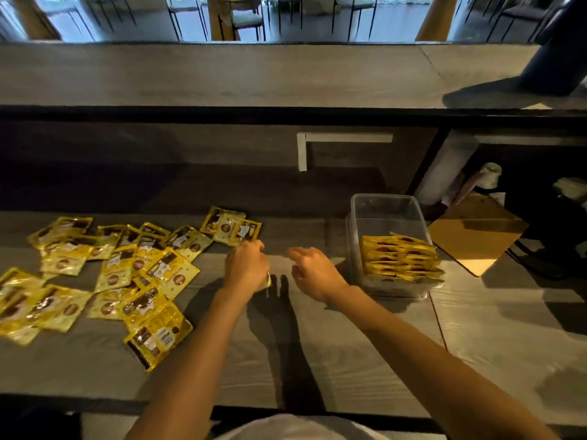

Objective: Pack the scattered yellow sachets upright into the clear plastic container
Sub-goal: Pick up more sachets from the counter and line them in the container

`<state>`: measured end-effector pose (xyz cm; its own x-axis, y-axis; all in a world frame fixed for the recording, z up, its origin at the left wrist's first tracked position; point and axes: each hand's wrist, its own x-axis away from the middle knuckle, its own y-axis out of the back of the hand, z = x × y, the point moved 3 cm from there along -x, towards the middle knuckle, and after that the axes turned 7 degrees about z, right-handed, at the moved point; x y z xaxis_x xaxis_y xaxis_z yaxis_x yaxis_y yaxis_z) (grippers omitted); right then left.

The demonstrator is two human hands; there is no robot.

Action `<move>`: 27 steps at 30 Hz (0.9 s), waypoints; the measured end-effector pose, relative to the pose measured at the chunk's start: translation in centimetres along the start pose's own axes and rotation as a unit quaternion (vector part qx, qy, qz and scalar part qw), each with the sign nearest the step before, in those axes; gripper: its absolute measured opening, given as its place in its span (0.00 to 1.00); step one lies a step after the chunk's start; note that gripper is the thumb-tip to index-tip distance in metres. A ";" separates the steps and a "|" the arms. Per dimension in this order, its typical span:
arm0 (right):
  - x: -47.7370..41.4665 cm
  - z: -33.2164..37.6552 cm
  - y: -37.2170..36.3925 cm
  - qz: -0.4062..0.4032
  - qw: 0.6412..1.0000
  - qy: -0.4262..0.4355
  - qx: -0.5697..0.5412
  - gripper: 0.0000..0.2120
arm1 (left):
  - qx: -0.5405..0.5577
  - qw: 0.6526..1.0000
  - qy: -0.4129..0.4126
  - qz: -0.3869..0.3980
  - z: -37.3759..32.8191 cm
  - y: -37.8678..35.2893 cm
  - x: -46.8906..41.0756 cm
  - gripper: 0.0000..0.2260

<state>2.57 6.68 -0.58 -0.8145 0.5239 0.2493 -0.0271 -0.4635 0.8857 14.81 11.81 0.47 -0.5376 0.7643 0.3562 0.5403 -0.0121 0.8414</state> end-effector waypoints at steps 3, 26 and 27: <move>-2.2 3.3 -3.6 0.089 0.996 0.007 0.020 0.23 | -0.060 0.994 0.085 0.031 5.5 0.1 0.8 0.17; -3.4 4.7 -7.4 0.115 0.991 -0.058 0.028 0.29 | -0.168 0.941 -0.146 0.256 12.7 -3.5 2.2 0.37; -3.3 4.4 -7.5 0.156 0.985 -0.055 0.054 0.31 | -0.186 0.936 -0.145 0.261 12.8 -3.8 2.1 0.38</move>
<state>8.08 11.58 -6.32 -0.7058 0.4449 0.5513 0.2816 -0.5379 0.7946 19.95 21.74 -7.16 -0.0351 0.7341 0.6781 0.3874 -0.6155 0.6864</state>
